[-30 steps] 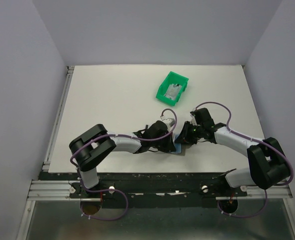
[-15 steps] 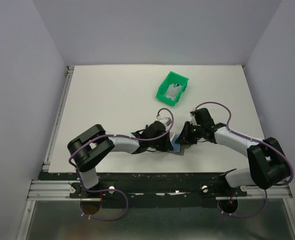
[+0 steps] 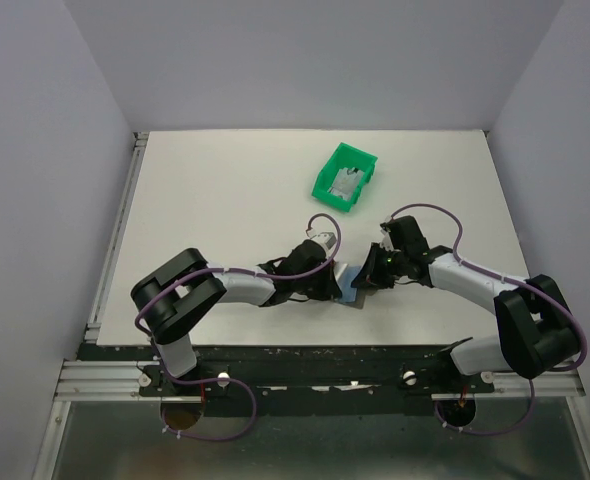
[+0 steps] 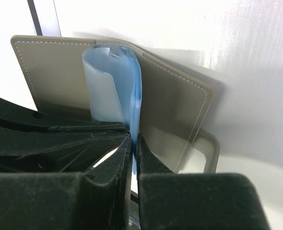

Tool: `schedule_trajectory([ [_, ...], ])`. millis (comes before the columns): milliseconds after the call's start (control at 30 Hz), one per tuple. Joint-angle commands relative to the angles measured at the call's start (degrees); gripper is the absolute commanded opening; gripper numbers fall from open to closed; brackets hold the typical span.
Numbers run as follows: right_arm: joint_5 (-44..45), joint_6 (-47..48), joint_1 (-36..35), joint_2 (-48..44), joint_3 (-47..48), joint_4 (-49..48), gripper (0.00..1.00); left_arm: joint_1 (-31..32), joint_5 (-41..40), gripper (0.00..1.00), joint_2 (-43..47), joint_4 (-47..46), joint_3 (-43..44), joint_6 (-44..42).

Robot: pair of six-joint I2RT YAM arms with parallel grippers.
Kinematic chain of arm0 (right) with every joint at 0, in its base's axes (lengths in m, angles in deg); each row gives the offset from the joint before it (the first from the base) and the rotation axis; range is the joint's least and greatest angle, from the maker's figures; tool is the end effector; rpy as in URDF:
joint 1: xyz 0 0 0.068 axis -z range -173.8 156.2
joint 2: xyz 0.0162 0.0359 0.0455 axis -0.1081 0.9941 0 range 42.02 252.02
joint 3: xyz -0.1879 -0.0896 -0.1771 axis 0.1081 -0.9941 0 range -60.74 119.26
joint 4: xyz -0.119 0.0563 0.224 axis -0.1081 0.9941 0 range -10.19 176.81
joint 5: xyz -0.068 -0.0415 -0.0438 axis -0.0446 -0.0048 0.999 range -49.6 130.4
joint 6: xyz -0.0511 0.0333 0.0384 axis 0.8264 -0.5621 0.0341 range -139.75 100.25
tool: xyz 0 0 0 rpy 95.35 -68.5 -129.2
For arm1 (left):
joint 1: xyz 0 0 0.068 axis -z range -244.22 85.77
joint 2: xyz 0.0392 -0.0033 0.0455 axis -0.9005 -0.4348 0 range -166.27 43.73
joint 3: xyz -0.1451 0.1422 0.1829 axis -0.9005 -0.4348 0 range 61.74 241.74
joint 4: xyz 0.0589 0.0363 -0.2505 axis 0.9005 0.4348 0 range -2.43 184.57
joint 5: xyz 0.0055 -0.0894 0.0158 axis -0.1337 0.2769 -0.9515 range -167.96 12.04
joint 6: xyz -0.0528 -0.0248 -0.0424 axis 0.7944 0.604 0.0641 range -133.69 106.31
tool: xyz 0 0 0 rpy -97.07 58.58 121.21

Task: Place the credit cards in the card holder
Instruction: Open the card holder at the center of the board.

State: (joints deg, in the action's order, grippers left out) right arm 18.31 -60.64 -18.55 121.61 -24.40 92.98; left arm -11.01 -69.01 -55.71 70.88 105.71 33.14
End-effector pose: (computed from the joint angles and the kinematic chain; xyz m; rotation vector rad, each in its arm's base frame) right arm 0.2284 0.1301 0.1430 0.2229 2.7121 0.8898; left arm 0.2047 -0.2894 0.1247 0.2313 2.4737 -1.0365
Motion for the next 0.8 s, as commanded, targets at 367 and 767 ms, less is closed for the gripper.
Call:
schedule_trajectory([
  [367, -0.9, 1.3, -0.1, -1.4, -1.1, -0.2, 0.00, -2.3, -4.7, 0.00, 4.2, 6.6, -2.0, -0.6],
  [767, -4.1, 7.7, -0.1, -6.6, 4.4, 6.8, 0.00, -6.4, -6.0, 0.00, 7.8, 12.4, -0.1, -2.9],
])
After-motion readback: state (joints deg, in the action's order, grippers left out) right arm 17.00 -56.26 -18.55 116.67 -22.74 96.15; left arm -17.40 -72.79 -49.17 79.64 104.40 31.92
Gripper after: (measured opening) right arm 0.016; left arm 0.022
